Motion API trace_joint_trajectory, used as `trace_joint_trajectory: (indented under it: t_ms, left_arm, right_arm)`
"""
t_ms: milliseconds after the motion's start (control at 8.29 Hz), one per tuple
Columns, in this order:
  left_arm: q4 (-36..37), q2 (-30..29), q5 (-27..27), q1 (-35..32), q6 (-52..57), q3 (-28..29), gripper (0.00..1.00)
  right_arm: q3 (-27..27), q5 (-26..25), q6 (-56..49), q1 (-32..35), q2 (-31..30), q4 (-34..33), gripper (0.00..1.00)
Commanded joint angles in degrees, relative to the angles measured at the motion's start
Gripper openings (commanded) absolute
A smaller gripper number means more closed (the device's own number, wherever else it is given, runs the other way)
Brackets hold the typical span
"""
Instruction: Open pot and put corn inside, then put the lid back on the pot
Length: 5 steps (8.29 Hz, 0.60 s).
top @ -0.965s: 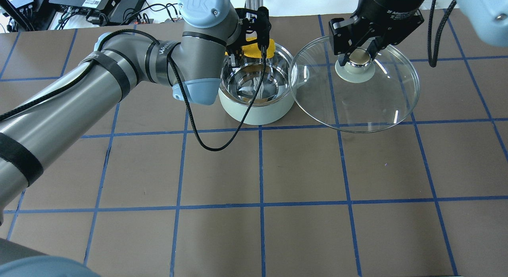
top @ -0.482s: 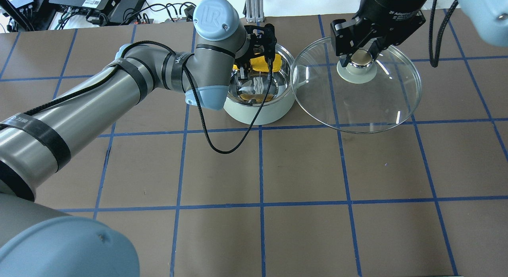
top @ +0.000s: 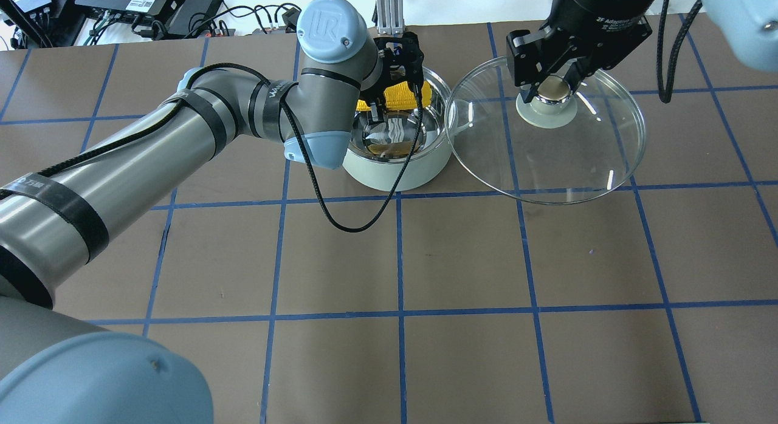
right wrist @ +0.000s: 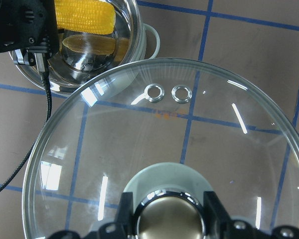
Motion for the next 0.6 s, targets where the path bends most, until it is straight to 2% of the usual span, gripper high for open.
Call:
trace_joint_trajectory:
  t_ms: [0, 241, 482]
  left_arm:
    - [-0.7, 2.5, 0.4, 0.1, -0.5, 0.0, 1.00]
    - [-6.5, 6.0, 0.1, 1.1, -1.6, 0.2, 1.00]
    - [-13.6, 10.3, -2.2, 4.8, -1.8, 0.3, 1.00]
  right_arm:
    - [0.0, 0.1, -0.2, 0.0, 0.0, 0.1, 0.33]
    - [0.0, 0.1, -0.3, 0.0, 0.0, -0.4, 0.33]
    - [0.0, 0.1, -0.4, 0.0, 0.0, -0.4, 0.33]
